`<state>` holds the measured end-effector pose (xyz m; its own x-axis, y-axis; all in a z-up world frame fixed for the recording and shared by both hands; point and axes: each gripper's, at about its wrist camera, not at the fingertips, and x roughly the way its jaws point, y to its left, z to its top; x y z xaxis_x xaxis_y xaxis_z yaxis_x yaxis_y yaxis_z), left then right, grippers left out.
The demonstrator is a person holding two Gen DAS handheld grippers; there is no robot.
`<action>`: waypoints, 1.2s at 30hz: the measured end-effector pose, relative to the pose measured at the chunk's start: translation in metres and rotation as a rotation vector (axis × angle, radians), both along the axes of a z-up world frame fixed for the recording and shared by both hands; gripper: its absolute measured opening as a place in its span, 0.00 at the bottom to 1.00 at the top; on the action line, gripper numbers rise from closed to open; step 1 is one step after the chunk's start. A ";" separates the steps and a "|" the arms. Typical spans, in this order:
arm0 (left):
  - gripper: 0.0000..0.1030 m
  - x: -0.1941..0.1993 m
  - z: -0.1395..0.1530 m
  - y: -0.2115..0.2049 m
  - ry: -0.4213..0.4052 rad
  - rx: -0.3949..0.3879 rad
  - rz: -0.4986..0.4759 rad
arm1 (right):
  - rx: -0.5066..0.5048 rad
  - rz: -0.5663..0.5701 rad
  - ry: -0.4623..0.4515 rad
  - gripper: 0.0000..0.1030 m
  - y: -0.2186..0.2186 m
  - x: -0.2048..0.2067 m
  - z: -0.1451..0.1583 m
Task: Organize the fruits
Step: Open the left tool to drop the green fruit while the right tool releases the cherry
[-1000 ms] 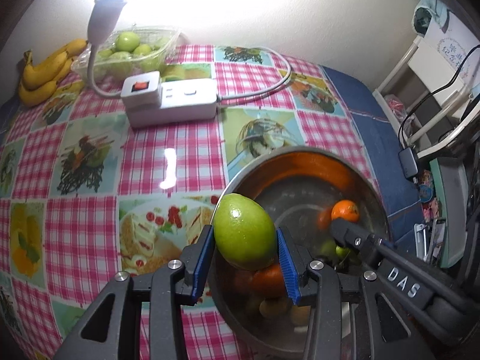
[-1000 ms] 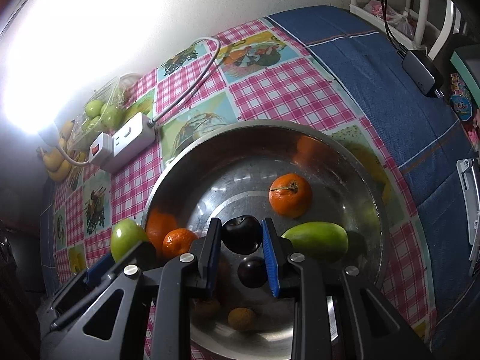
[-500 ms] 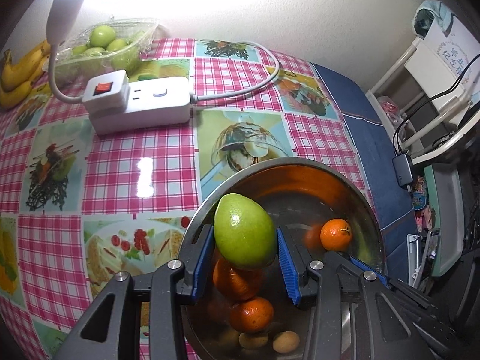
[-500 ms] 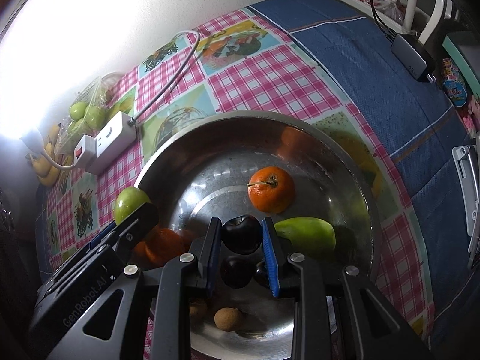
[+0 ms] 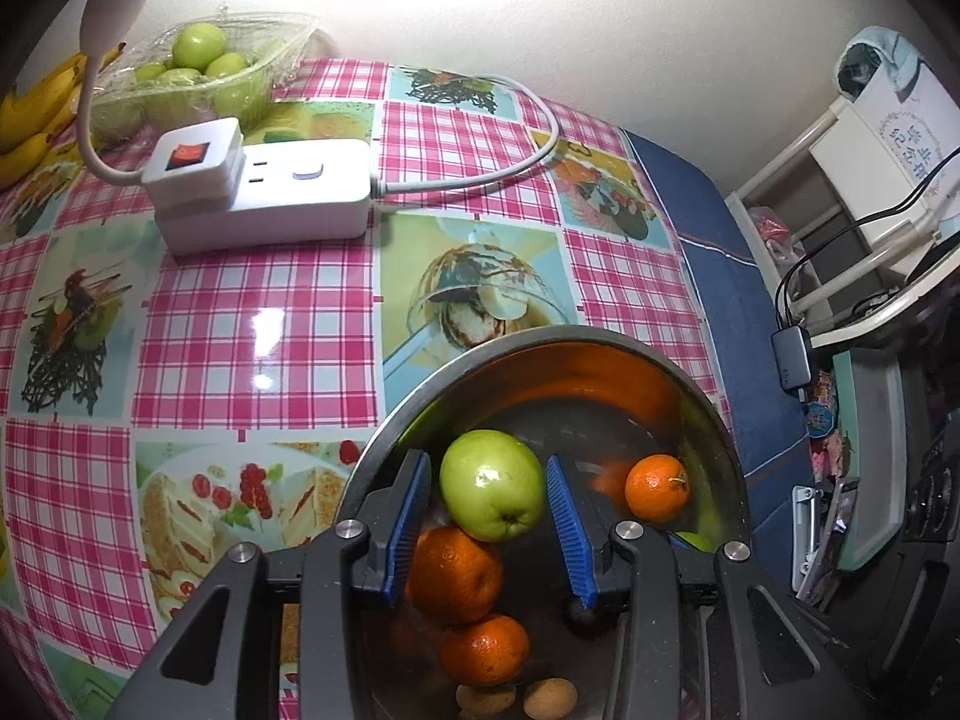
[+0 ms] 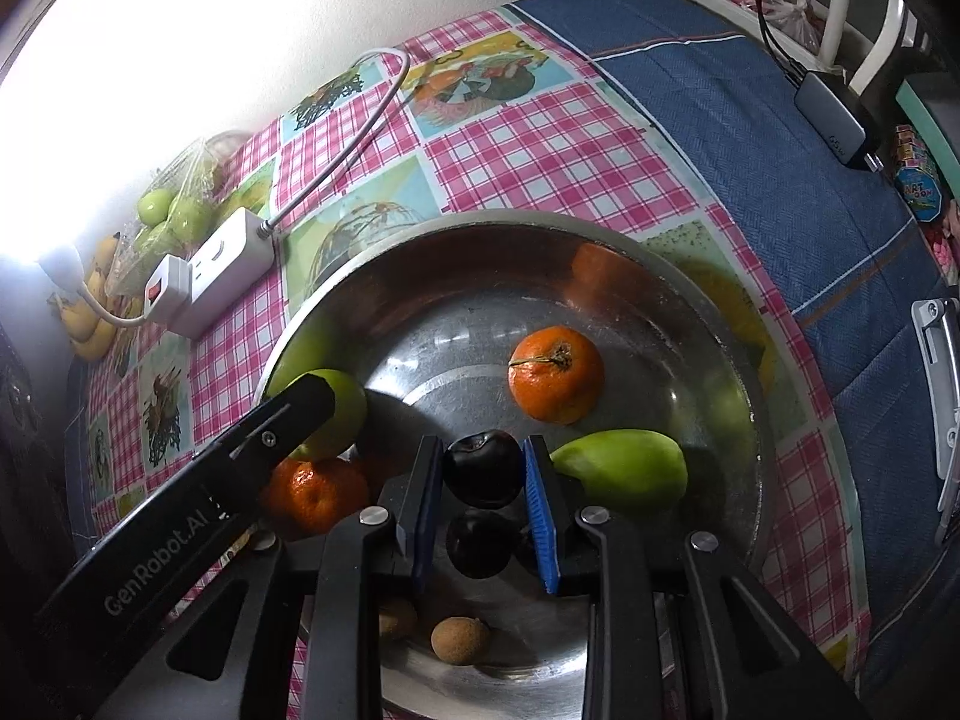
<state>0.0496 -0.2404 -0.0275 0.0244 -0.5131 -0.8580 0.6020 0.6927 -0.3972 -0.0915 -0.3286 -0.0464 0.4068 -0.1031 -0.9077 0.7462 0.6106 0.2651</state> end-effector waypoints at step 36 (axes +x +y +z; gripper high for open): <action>0.75 0.027 0.006 0.066 -0.106 0.310 0.183 | -0.071 0.046 0.065 0.54 0.012 0.011 0.017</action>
<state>0.0770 -0.1743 -0.0211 0.1891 -0.2085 -0.9596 0.4835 0.8703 -0.0938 -0.0809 -0.3165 -0.0292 0.3532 -0.1508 -0.9233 0.7313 0.6600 0.1720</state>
